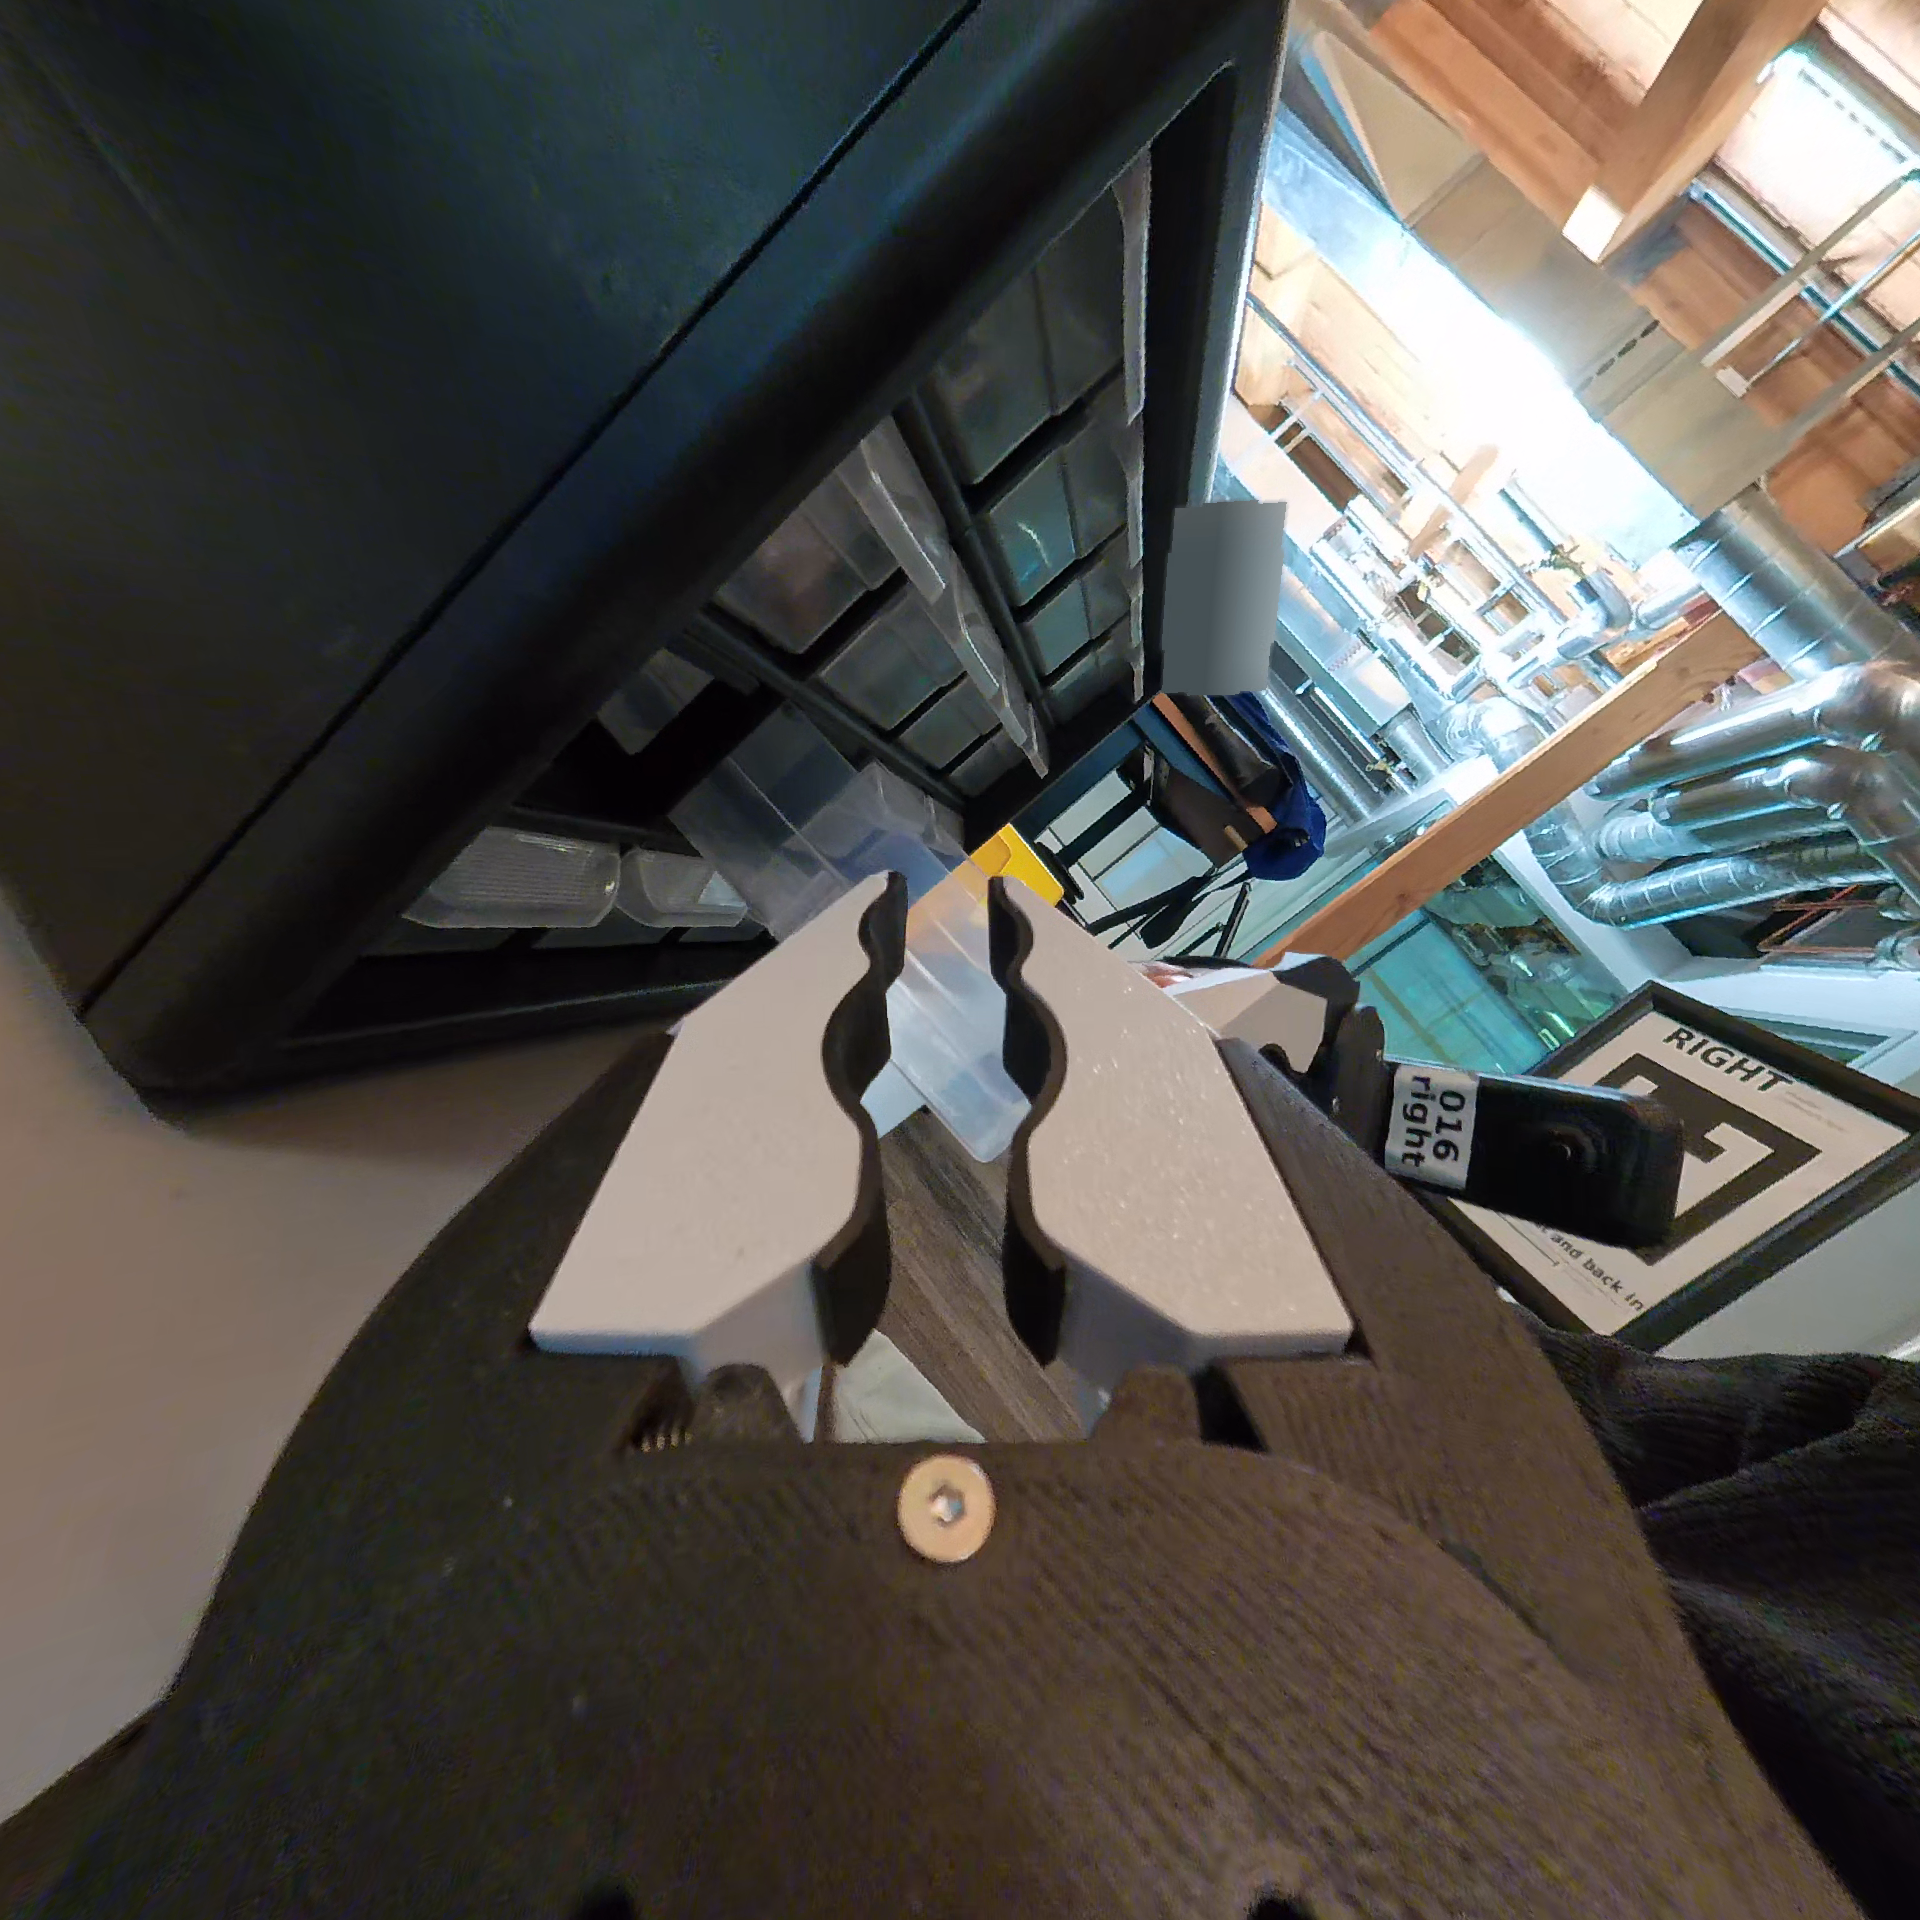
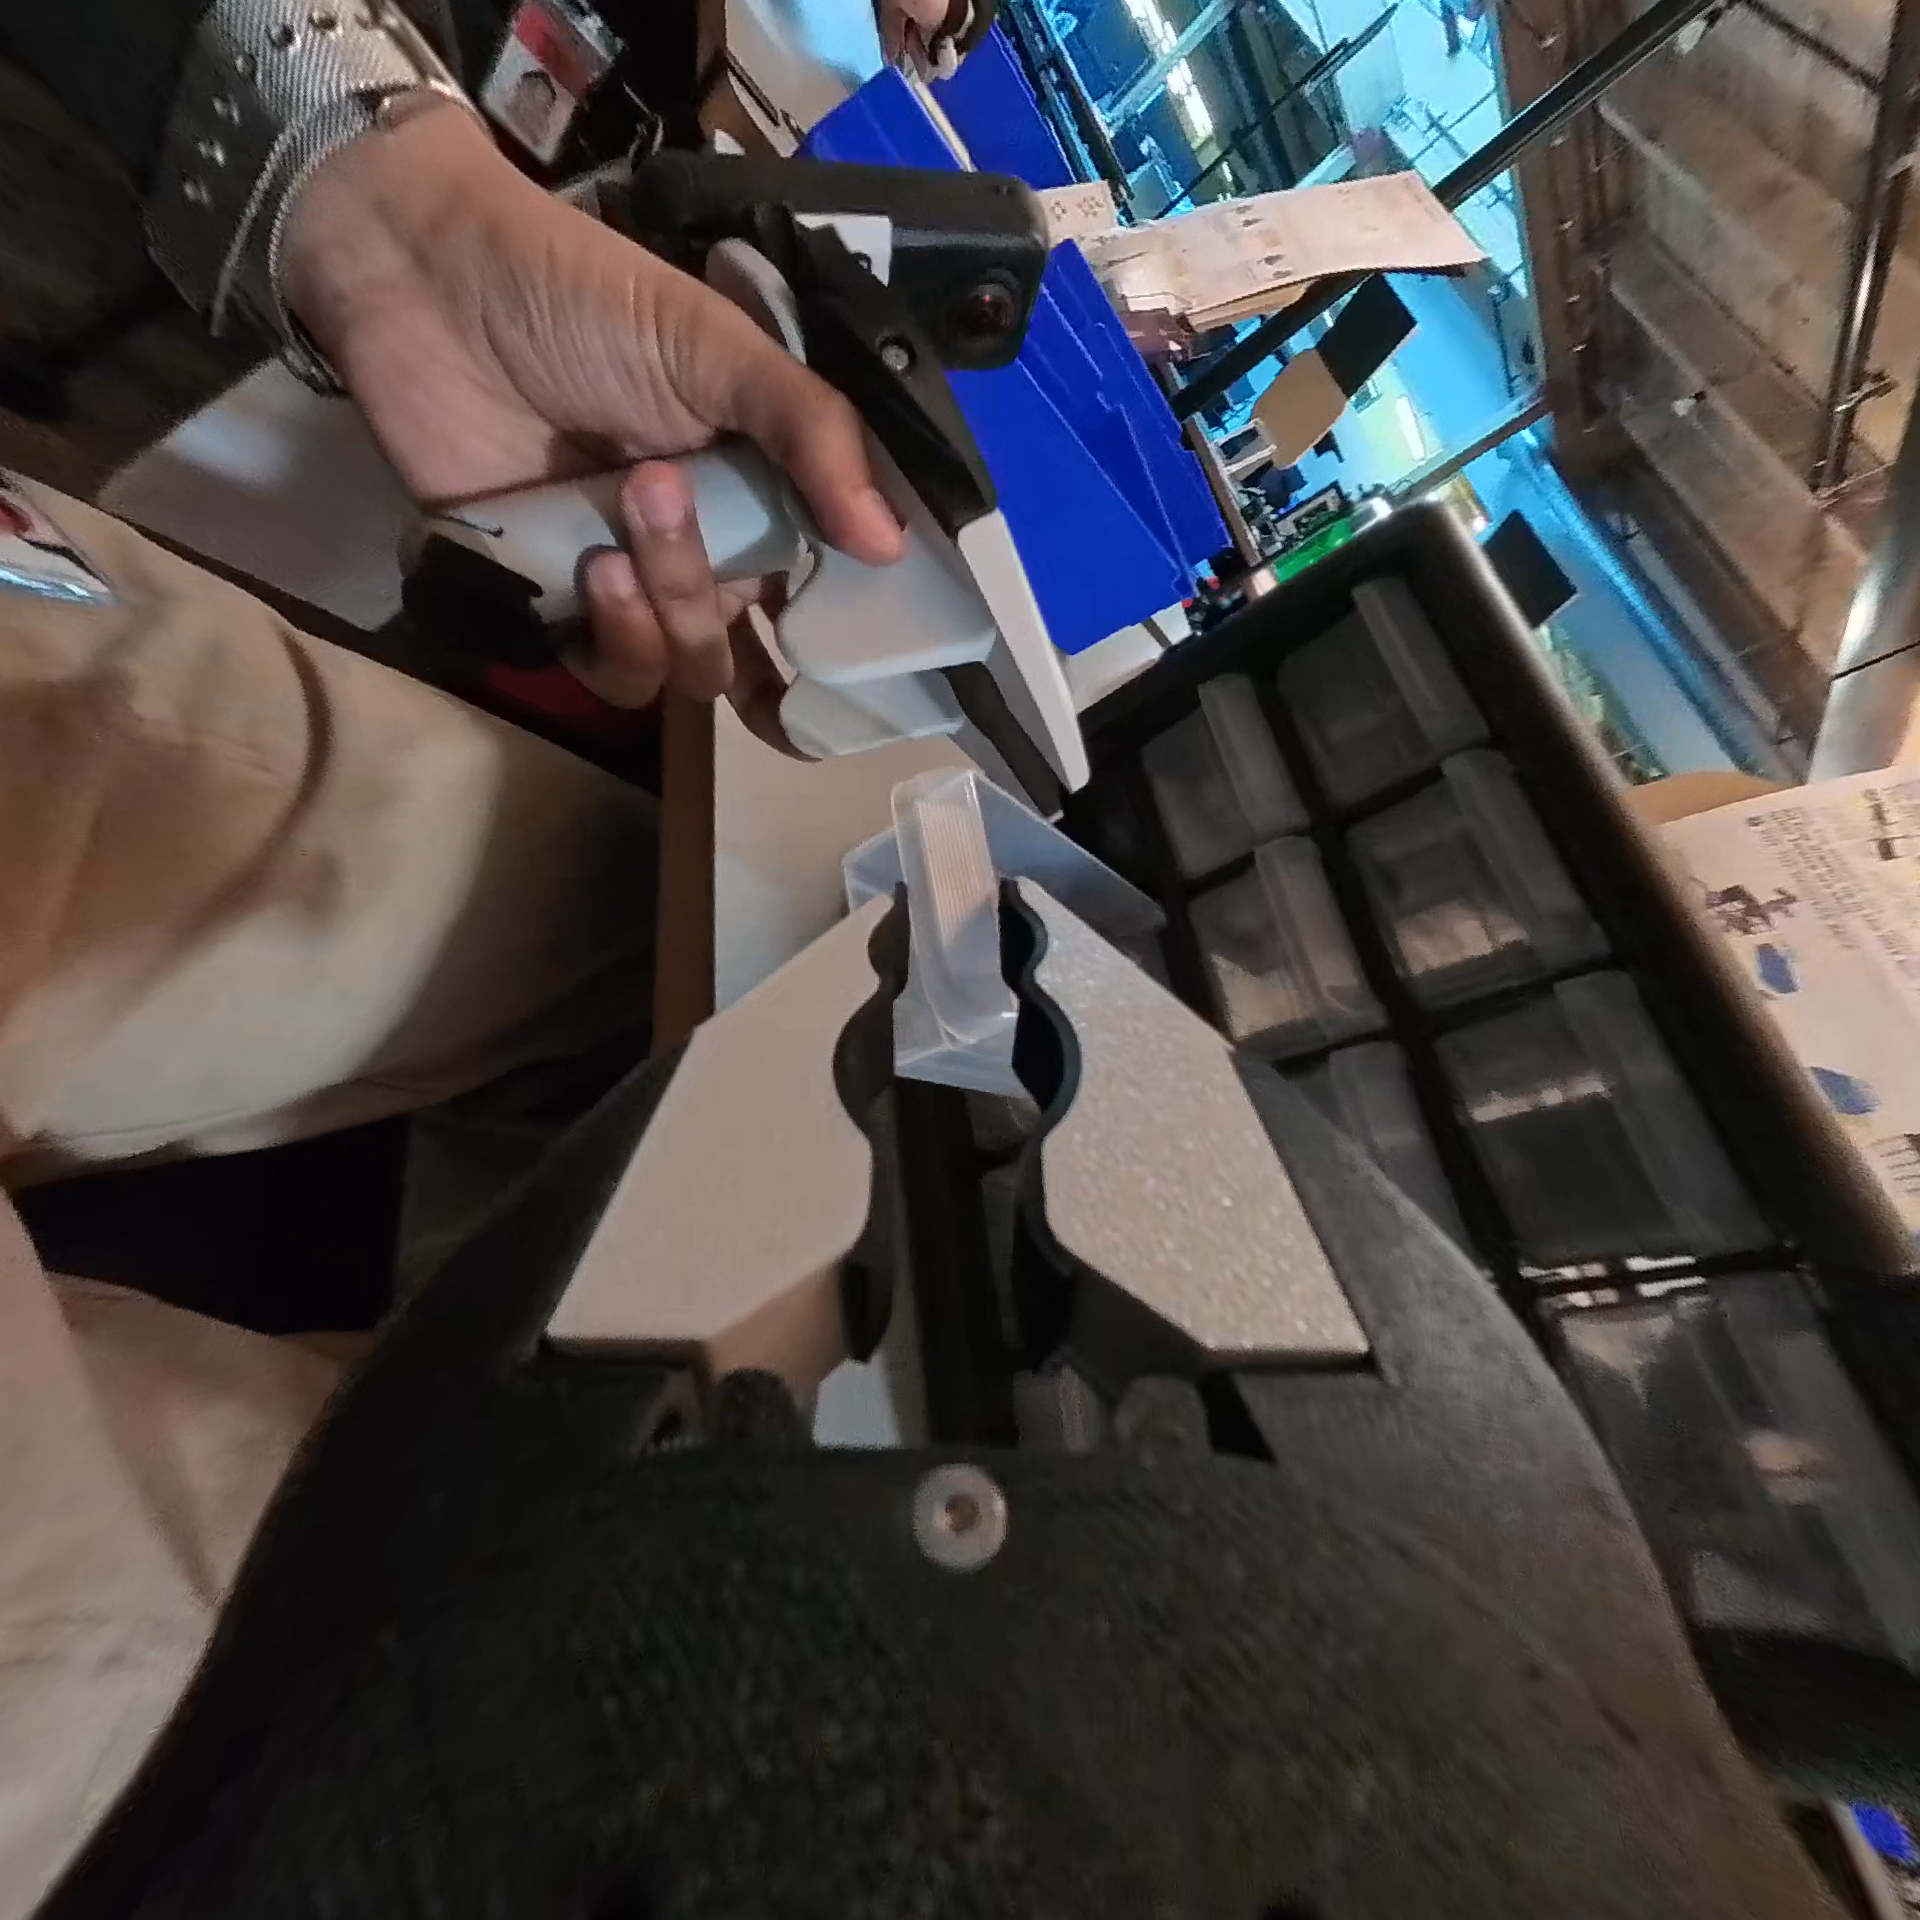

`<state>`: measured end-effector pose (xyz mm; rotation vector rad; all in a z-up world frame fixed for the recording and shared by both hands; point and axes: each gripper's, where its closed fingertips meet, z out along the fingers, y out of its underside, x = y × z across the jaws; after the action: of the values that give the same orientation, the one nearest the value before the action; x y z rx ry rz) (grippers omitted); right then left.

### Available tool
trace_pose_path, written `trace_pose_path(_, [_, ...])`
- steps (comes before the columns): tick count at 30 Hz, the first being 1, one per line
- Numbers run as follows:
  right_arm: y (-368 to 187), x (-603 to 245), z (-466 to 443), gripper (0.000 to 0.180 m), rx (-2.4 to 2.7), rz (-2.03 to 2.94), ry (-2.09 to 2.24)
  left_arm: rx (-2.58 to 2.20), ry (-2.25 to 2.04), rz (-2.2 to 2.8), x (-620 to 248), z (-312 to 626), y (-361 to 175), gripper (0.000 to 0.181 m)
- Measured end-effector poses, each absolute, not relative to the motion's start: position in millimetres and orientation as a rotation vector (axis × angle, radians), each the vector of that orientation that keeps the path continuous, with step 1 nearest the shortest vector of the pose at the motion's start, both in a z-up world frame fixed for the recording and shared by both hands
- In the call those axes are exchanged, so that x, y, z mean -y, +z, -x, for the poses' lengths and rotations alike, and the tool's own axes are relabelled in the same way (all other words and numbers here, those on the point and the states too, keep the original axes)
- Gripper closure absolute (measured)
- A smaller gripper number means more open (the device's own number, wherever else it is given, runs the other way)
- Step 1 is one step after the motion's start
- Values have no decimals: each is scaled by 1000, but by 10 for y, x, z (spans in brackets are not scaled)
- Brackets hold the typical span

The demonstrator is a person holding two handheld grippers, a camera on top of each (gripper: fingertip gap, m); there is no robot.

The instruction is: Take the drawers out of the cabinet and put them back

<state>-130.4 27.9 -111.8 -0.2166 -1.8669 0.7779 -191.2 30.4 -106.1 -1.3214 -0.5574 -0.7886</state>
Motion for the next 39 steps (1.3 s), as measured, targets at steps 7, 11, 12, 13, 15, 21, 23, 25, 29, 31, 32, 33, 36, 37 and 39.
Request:
trace_pose_path(7, [-1116,-270,1298,163,1926,309,921,541,-818,1352,-343,1818,-1096,167])
trace_pose_path(11, [-1122,-283,1264,163,1953,343,976,550,-831,1361,-360,1809,-1122,167])
trace_pose_path(12, [-1126,-285,1256,163,1958,346,982,555,-836,1362,-365,1812,-1132,166])
trace_pose_path(13, [-1130,-285,1252,163,1959,350,986,560,-844,1365,-371,1811,-1142,166])
trace_pose_path(15, [-1140,-275,1249,163,1964,358,994,569,-863,1369,-379,1805,-1164,166])
trace_pose_path(21, [-1119,-233,1235,163,1975,376,1041,595,-886,1352,-368,1839,-1168,166])
trace_pose_path(23, [-1132,-226,1232,163,1984,378,1050,594,-887,1353,-365,1836,-1168,166])
trace_pose_path(25, [-1154,-217,1227,163,1995,380,1055,595,-890,1351,-361,1837,-1165,166])
trace_pose_path(29, [-1152,-206,1209,164,2005,385,1076,595,-890,1349,-358,1836,-1161,166])
trace_pose_path(31, [-1151,-213,1201,164,2007,389,1084,595,-890,1350,-359,1835,-1163,166])
trace_pose_path(32, [-1151,-217,1197,164,2009,392,1089,595,-890,1351,-361,1833,-1164,166])
trace_pose_path(33, [-1151,-220,1193,164,2010,395,1094,595,-891,1352,-362,1831,-1166,166])
trace_pose_path(36, [-1148,-226,1179,164,2016,400,1108,597,-891,1353,-363,1830,-1169,166])
trace_pose_path(37, [-1147,-225,1173,164,2019,400,1112,597,-891,1352,-362,1831,-1170,166])
trace_pose_path(39, [-1151,-213,1152,166,2032,401,1126,600,-893,1352,-361,1833,-1173,166])
